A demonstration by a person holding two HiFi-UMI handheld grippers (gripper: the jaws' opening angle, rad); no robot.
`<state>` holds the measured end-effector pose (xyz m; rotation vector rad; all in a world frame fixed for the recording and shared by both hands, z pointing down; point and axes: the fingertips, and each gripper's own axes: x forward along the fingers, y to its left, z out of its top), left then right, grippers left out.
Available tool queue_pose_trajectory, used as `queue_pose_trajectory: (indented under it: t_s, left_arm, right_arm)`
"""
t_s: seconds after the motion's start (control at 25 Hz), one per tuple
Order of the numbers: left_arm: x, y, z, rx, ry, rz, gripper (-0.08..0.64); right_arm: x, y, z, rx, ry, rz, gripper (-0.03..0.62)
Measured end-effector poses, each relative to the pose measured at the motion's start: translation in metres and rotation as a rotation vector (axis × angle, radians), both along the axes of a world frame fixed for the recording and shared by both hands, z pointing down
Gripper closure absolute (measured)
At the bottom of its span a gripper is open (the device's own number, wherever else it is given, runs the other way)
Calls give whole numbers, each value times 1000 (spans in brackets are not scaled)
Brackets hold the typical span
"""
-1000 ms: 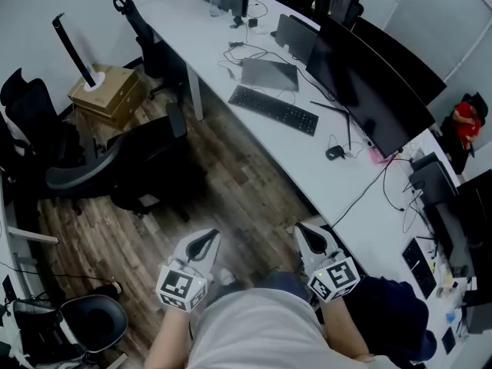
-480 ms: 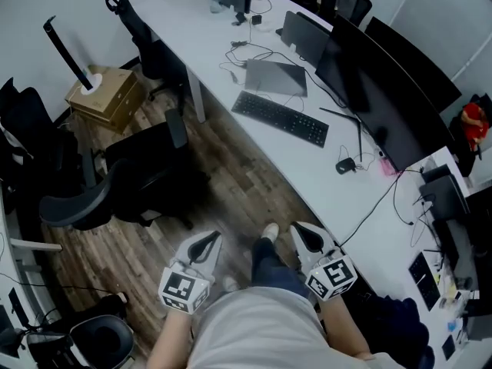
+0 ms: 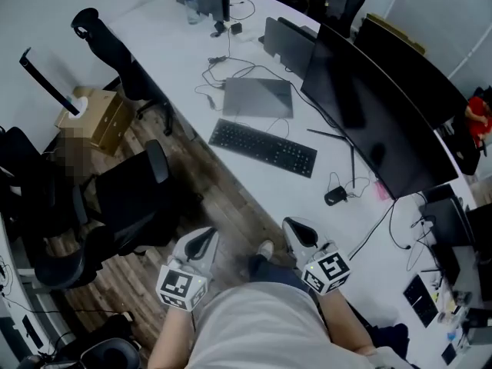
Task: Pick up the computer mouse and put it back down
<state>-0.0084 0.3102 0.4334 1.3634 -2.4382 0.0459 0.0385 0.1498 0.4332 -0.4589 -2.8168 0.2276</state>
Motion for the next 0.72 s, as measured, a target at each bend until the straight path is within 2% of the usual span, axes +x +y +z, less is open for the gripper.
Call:
queue_pose_trajectory:
  t_s: [0.2, 0.4, 0.72]
  left_arm:
    - [-39, -59, -1, -20, -6, 42, 543]
    - [-58, -112, -3, -31, 4, 108, 543]
    - [-75, -186, 6, -44, 25, 287, 543]
  right_arm:
    - [-25, -51, 5, -18, 16, 31, 588]
    - [-33, -95, 7, -37, 29, 94, 588]
    - [-31, -151, 18, -54, 53, 261, 588]
